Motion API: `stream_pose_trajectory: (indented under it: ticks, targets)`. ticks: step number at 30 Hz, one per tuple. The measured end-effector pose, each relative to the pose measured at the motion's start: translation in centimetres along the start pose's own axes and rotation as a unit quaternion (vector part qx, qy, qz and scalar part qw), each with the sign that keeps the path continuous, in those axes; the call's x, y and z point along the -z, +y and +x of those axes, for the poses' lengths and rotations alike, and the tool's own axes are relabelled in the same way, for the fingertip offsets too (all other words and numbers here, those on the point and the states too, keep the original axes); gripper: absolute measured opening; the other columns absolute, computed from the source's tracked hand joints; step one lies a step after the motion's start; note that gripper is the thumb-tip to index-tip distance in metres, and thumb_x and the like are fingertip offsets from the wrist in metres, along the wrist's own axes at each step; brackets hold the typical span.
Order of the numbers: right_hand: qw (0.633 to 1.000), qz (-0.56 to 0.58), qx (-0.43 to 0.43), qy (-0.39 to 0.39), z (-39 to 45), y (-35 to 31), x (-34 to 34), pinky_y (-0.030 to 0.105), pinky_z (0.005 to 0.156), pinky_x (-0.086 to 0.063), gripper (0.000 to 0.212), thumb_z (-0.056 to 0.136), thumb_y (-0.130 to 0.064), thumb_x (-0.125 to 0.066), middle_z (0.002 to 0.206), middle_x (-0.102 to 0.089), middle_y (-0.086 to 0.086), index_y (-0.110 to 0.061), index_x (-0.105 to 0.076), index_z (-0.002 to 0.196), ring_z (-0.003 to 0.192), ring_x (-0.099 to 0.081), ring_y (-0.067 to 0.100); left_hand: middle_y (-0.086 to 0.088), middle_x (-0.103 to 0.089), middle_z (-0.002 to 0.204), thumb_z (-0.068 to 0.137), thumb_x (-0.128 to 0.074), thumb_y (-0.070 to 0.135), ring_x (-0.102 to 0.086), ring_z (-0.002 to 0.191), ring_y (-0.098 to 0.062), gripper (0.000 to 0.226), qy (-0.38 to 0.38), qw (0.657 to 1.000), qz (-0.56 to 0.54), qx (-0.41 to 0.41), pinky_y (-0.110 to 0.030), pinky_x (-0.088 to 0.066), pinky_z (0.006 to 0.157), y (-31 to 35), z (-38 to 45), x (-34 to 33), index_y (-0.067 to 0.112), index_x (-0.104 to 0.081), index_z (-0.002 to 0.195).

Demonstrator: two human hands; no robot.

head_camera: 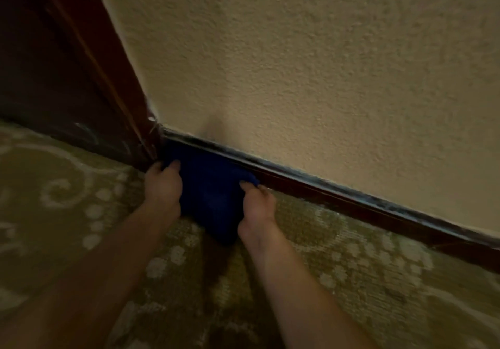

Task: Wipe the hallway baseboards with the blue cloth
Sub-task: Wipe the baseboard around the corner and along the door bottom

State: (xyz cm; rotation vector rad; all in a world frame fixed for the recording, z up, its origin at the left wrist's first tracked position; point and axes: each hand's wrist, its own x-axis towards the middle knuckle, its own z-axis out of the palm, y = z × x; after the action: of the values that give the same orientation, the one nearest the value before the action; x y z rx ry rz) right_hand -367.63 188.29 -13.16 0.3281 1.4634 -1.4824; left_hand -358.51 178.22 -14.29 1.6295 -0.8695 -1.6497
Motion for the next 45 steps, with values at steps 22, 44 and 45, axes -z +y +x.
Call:
stream_pose_trajectory:
  ticks: [22,44,45]
  targets:
    - [0.994,0.094,0.058,0.0,-1.8,-1.7,1.7,0.038,0.079,-0.058,0.011,0.093,-0.009,-0.063,0.072,-0.075,-0.001,-0.015,-0.063,0.084,0.078,-0.071,0.019,-0.009,-0.061,0.13,0.088,-0.062,0.031,-0.06,0.116,-0.026,0.05,0.059,0.996,-0.045,-0.051,-0.049,-0.05,0.102,0.6,-2.8,-2.3,0.011,-0.054,0.133]
    - [0.989,0.033,0.137,0.049,-2.0,-3.8,6.8,0.04,0.084,-0.053,0.015,0.089,-0.019,-0.069,0.089,-0.07,0.009,-0.014,-0.062,0.077,0.092,-0.067,0.031,-0.007,-0.07,0.102,0.087,-0.069,0.025,-0.066,0.092,-0.028,0.013,0.019,1.0,0.017,0.011,-0.041,-0.057,0.083,1.9,-7.1,-5.9,0.014,-0.067,0.093]
    - [0.992,0.023,0.123,0.031,-2.0,-3.6,5.8,0.041,0.09,-0.054,0.016,0.09,-0.021,-0.068,0.091,-0.07,0.007,-0.015,-0.061,0.076,0.093,-0.067,0.029,-0.005,-0.067,0.1,0.088,-0.069,0.024,-0.065,0.091,-0.026,0.012,0.037,0.999,0.006,0.01,-0.036,-0.056,0.079,2.7,-6.6,-5.6,0.014,-0.065,0.093]
